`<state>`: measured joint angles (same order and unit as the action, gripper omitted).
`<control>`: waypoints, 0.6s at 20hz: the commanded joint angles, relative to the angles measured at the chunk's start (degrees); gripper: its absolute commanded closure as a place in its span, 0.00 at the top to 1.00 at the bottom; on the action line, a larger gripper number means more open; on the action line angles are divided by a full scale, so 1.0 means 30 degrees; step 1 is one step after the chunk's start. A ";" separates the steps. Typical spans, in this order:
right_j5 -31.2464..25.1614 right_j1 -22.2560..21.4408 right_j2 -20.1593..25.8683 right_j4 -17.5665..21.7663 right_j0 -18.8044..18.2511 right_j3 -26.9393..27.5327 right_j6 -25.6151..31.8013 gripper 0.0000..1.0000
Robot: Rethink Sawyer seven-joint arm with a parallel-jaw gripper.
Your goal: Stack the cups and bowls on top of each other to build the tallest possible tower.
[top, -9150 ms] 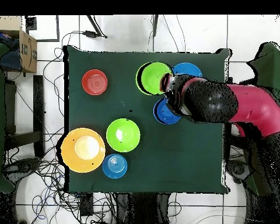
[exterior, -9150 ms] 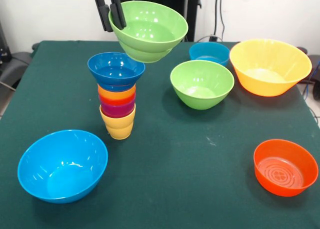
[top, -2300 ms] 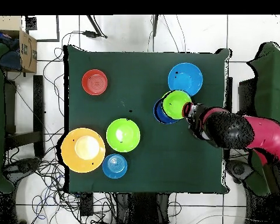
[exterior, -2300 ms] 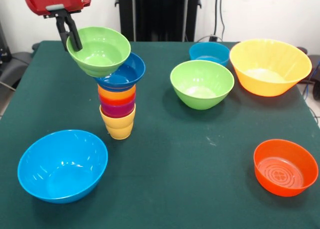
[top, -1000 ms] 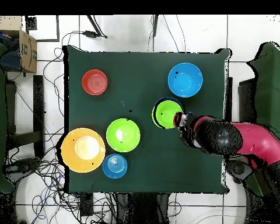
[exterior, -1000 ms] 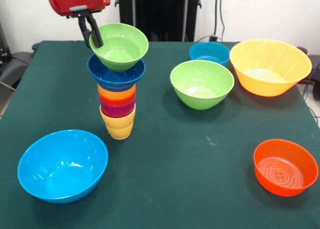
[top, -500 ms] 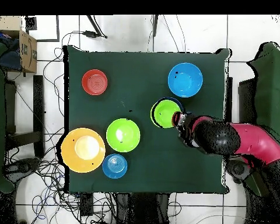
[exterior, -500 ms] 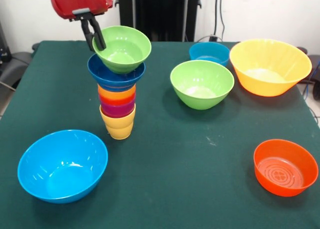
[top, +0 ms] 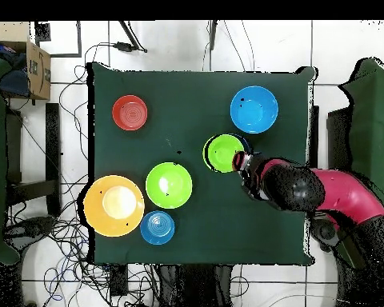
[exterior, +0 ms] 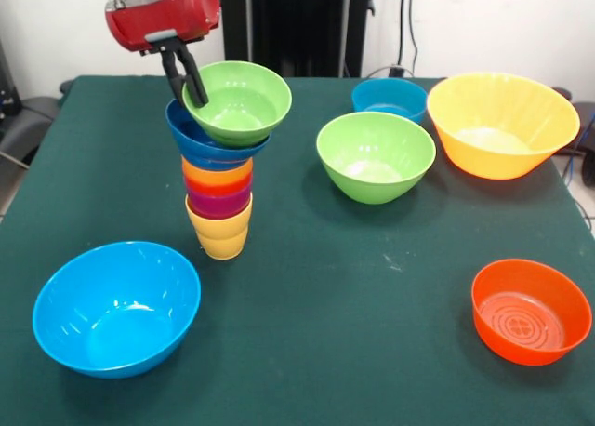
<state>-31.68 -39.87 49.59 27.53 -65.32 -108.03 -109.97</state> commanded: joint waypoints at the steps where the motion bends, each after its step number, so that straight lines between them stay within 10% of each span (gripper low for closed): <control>1: 0.0554 0.0543 -0.0384 0.2263 0.0455 -0.0144 0.2595 0.00; 12: -0.0561 0.0736 -0.0181 0.2132 -0.0068 0.0609 0.3800 0.00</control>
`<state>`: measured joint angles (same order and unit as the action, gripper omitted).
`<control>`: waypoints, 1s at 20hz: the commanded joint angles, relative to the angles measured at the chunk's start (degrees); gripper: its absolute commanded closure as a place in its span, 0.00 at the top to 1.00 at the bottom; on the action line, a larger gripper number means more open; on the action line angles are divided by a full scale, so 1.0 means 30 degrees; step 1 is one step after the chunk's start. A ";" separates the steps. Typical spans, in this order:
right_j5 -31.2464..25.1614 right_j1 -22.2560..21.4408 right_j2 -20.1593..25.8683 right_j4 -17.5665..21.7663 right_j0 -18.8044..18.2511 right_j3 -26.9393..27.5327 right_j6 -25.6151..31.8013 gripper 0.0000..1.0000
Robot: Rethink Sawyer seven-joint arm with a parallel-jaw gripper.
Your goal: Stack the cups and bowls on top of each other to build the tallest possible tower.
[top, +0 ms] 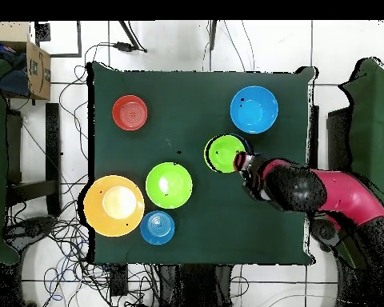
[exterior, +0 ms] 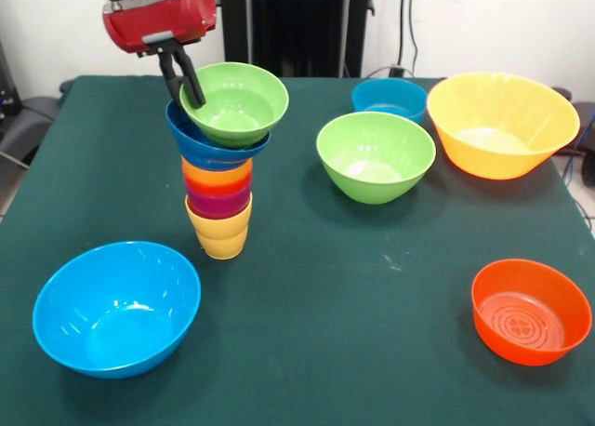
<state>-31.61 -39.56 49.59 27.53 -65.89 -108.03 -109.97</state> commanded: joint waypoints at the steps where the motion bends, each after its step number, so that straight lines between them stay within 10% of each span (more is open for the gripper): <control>1: -0.0628 0.0636 -0.0206 0.2146 0.0079 0.0595 0.3832 0.00; 20: 0.0133 0.1310 -0.0422 0.3607 0.0356 0.1440 0.3674 0.00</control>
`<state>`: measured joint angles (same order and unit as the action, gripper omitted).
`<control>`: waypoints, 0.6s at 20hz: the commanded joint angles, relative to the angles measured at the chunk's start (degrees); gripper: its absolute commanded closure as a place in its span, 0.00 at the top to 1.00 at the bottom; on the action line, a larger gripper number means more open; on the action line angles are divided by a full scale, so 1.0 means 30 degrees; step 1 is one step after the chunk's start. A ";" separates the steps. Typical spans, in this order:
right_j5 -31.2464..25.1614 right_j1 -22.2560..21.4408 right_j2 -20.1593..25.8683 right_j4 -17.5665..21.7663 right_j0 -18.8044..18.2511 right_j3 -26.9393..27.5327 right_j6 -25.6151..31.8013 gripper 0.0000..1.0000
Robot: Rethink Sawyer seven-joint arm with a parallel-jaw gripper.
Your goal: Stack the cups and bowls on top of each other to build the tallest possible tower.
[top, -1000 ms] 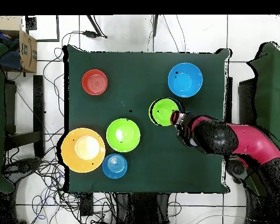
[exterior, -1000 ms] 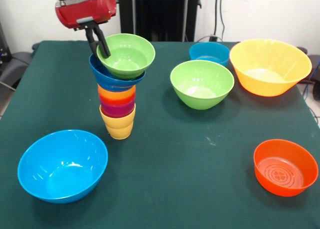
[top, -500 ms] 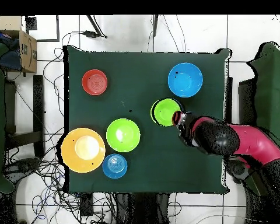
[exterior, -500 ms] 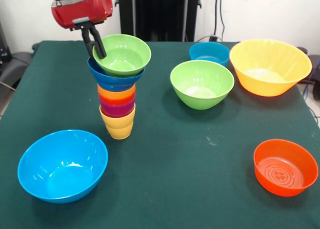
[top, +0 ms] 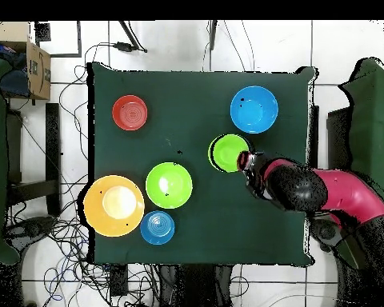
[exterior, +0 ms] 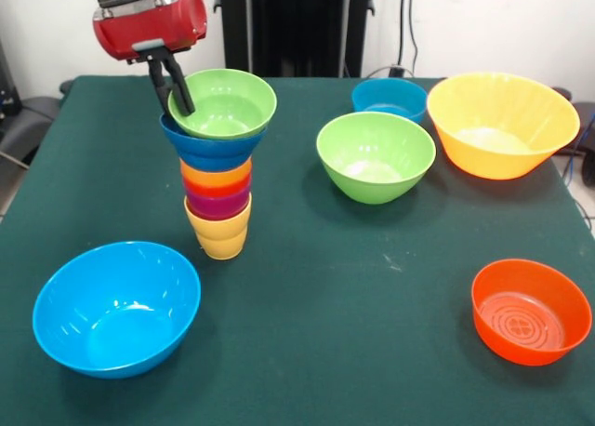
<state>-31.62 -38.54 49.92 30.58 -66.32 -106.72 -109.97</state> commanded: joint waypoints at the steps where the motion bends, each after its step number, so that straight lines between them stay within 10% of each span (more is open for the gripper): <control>1: 0.0102 0.0917 -0.0507 0.2532 0.0544 0.1027 0.3618 0.00; 12: -0.0960 0.0394 -0.0262 0.1739 0.0713 0.1003 0.3467 0.00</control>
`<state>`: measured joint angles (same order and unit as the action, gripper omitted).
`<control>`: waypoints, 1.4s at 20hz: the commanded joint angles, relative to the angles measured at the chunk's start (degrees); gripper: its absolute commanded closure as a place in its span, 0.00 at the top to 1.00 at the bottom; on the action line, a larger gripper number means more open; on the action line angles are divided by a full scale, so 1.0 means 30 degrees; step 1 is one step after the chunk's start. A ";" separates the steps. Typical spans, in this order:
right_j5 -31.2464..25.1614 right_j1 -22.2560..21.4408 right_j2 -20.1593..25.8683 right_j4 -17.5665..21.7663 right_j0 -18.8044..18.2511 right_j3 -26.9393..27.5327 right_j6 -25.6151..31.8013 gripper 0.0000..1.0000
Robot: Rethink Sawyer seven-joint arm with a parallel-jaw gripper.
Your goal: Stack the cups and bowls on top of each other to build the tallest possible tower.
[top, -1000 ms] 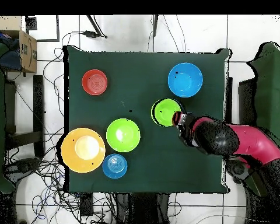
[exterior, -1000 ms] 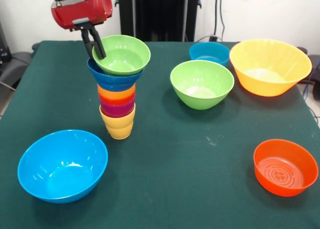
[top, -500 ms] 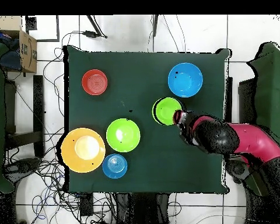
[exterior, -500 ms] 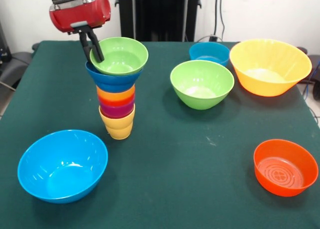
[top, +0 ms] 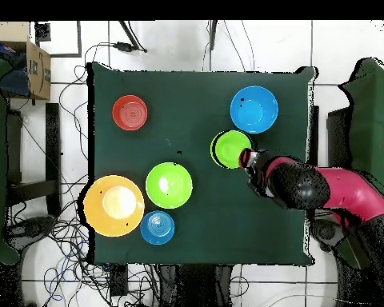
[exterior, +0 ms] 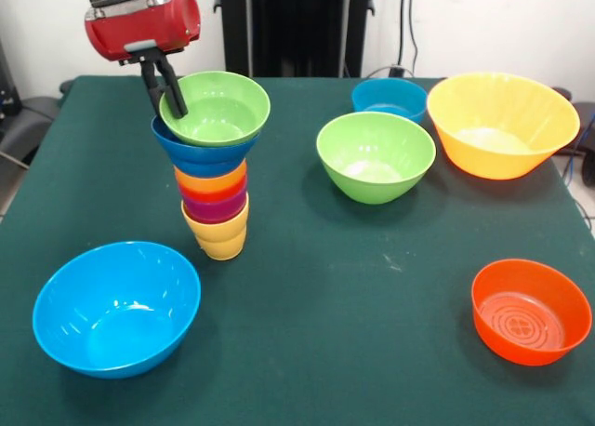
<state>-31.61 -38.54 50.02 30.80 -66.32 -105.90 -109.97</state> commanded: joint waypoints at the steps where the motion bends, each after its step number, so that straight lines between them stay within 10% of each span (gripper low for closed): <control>1: -0.0994 0.0373 -0.0307 0.1624 0.0722 0.0690 0.3413 0.00; 28: -0.2523 -0.0490 -0.0169 0.0278 0.1315 0.0944 0.2698 0.00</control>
<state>-32.32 -39.14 50.00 30.82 -65.75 -105.91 -109.97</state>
